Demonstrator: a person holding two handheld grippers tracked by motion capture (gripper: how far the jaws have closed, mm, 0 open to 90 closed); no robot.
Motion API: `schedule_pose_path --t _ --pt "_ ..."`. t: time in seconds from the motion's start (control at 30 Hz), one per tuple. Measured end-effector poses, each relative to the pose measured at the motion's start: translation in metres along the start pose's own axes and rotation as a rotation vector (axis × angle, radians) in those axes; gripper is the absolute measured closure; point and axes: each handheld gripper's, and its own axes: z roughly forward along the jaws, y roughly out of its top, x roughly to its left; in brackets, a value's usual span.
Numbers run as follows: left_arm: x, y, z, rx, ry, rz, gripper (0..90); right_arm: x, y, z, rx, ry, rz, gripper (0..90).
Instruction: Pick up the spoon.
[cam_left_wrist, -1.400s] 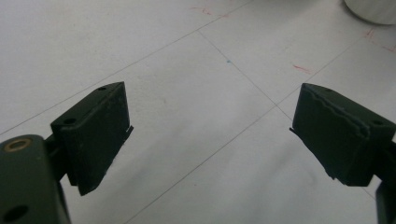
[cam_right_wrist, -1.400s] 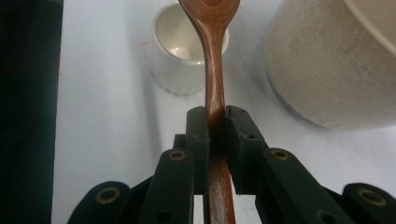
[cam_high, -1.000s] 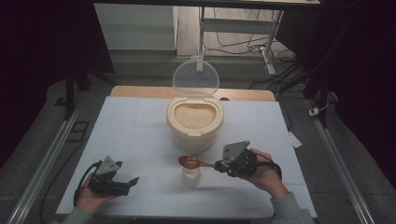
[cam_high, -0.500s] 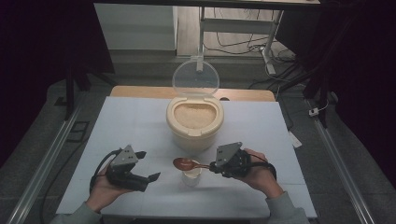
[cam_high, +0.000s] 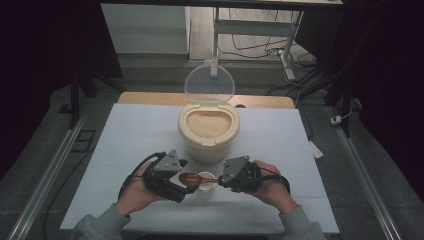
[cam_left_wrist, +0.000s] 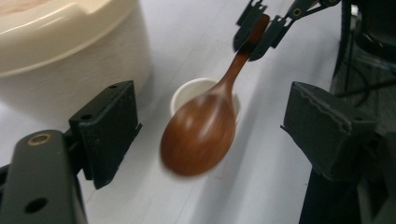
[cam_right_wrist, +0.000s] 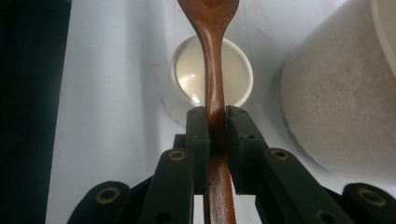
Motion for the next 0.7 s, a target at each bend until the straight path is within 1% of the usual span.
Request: schedule_pose_path --t 0.1,0.13,0.17,0.2,0.23,0.27,0.3,0.5,0.6,0.63,0.7 --pt "-0.001 0.007 0.009 0.033 -0.018 0.024 22.1 0.002 0.003 0.002 -0.005 -0.003 -0.007 79.6" --pt "0.0 0.009 0.012 0.047 -0.026 0.035 23.3 0.003 0.005 0.003 0.003 0.0 -0.014 79.6" --pt "0.0 0.01 0.015 0.059 -0.033 0.044 24.9 0.003 0.006 0.004 -0.003 -0.001 -0.014 79.6" --pt "-0.001 0.011 0.018 0.072 -0.041 0.051 26.5 0.004 0.007 0.004 0.005 0.0 -0.024 79.6" --pt "0.0 0.012 0.021 0.084 -0.051 0.06 28.3 0.004 0.008 0.005 0.002 -0.002 -0.03 79.6" --pt "0.0 0.012 0.023 0.097 -0.065 0.065 29.9 0.005 0.009 0.005 0.014 0.003 -0.036 79.6" --pt "0.001 0.012 0.026 0.107 -0.077 0.07 31.6 0.006 0.009 0.006 0.009 0.002 -0.041 79.6" --pt "0.004 0.012 0.036 0.153 -0.138 0.094 43.6 0.01 0.014 0.008 0.025 -0.006 -0.069 79.6" --pt "0.006 0.012 0.04 0.17 -0.149 0.1 49.8 0.012 0.016 0.007 0.038 -0.017 -0.085 79.6" --pt "0.006 0.012 0.041 0.178 -0.152 0.103 51.7 0.013 0.016 0.008 0.03 -0.02 -0.09 79.6" --pt "0.006 0.011 0.043 0.19 -0.157 0.113 56.8 0.013 0.017 0.008 0.037 -0.027 -0.108 79.6"
